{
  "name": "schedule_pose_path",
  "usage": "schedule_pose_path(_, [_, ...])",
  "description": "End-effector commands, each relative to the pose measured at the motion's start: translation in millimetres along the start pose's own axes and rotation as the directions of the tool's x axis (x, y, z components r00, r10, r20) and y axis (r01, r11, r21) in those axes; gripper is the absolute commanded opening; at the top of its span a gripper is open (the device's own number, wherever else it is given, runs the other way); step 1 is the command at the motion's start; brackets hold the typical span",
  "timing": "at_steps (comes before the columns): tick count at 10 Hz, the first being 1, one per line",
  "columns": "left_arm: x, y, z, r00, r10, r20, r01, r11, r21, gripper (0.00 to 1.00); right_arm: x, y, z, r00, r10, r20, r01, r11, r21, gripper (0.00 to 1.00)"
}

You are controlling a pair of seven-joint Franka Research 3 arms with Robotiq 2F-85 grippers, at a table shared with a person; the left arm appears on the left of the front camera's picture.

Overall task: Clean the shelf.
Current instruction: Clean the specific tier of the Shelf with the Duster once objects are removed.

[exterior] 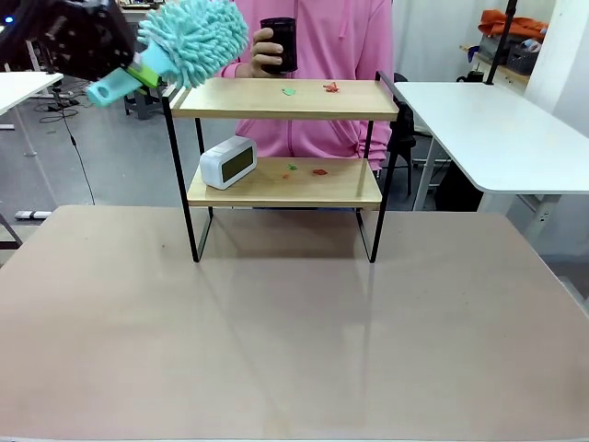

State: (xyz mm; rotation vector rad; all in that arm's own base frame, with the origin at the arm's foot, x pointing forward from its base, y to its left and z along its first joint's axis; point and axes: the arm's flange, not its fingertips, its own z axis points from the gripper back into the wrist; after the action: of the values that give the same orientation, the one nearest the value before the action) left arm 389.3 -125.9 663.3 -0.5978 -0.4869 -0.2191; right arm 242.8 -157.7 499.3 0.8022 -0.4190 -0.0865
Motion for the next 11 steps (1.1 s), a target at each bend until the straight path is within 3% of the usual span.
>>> schedule_pose_path(1, [30.7,-14.3,-6.8,0.995,0.018,-0.094,-0.011,0.998,0.066,0.12,1.1,-0.3,0.4,1.0,0.021,0.011,-0.021,0.999,0.024,1.0])
schedule_pose_path(3, [48.2,-20.1,-28.4,0.997,0.028,-0.068,-0.019,0.992,0.128,0.12,1.1,-0.3,0.4,1.0,0.021,0.011,-0.021,0.999,0.024,1.0])
schedule_pose_path(6, [52.8,-22.5,-52.8,0.993,0.017,-0.12,-0.001,0.99,0.139,0.12,1.1,-0.3,0.4,1.0,0.021,0.011,-0.021,0.999,0.024,1.0])
schedule_pose_path(11, [59.2,-46.7,-82.0,0.987,-0.089,-0.131,0.097,0.994,0.055,0.12,1.1,-0.3,0.4,1.0,0.021,0.011,-0.021,0.999,0.024,1.0])
